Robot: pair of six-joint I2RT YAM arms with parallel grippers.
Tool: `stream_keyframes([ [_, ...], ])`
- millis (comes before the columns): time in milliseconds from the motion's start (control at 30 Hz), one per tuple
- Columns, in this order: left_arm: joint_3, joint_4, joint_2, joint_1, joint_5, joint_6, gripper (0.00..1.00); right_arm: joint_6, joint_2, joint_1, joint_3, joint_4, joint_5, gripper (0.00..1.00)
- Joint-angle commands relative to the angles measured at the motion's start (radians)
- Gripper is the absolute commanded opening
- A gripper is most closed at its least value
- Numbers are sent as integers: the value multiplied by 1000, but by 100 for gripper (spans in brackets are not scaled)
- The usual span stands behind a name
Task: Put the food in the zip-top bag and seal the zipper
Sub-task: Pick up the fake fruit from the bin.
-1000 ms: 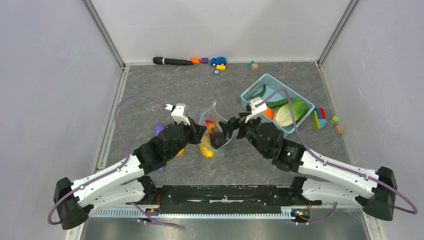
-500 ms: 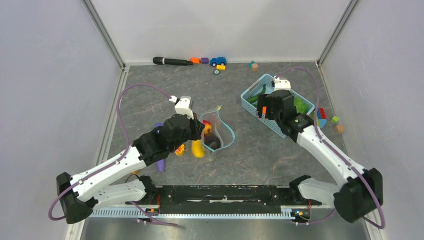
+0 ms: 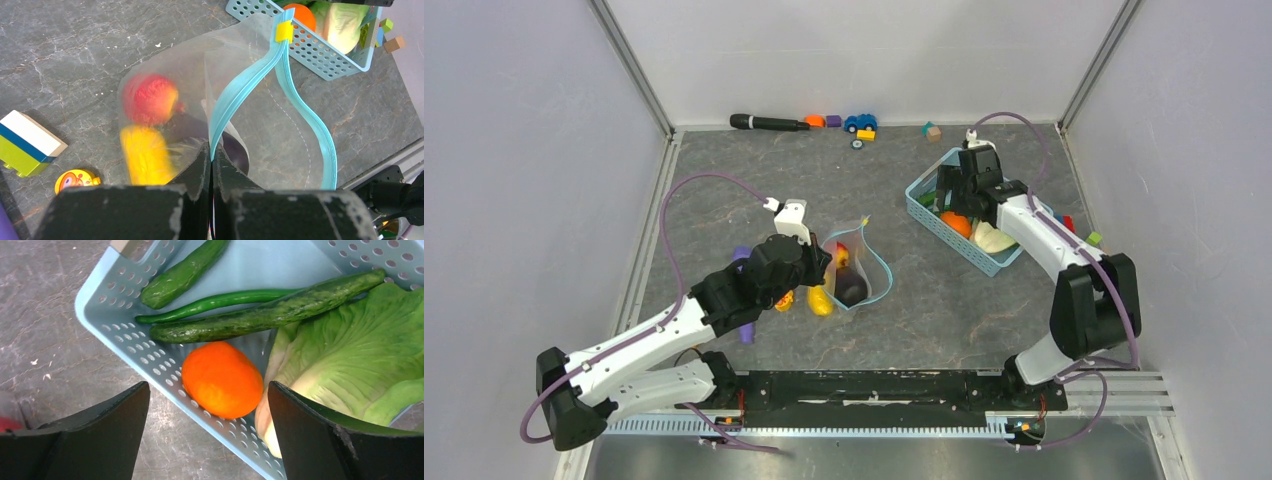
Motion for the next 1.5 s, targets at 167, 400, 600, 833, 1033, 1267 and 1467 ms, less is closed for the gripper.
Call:
stream_keyframes([
  [167,-21,51,-15,-3,24,42,2,117,84,-2,46,-1,136,91],
  [400,-26,51,-19,-3,24,42,2,149,100,-2,3,26,135,83],
  [600,-28,52,-15,-3,24,44,2,114,100,-4,-21,22,88,79],
  [833,-28,51,-11,-3,27,45,2,65,108,-16,-39,-7,103,78],
  [1033,-29,51,-14,-3,31,43,2,34,129,-35,-49,-6,121,75],
  [1267,-29,51,-20,-3,38,41,2,7,147,-42,-58,42,51,75],
  [1467,-32,53,-29,-3,42,37,2,10,132,-44,-86,38,62,75],
])
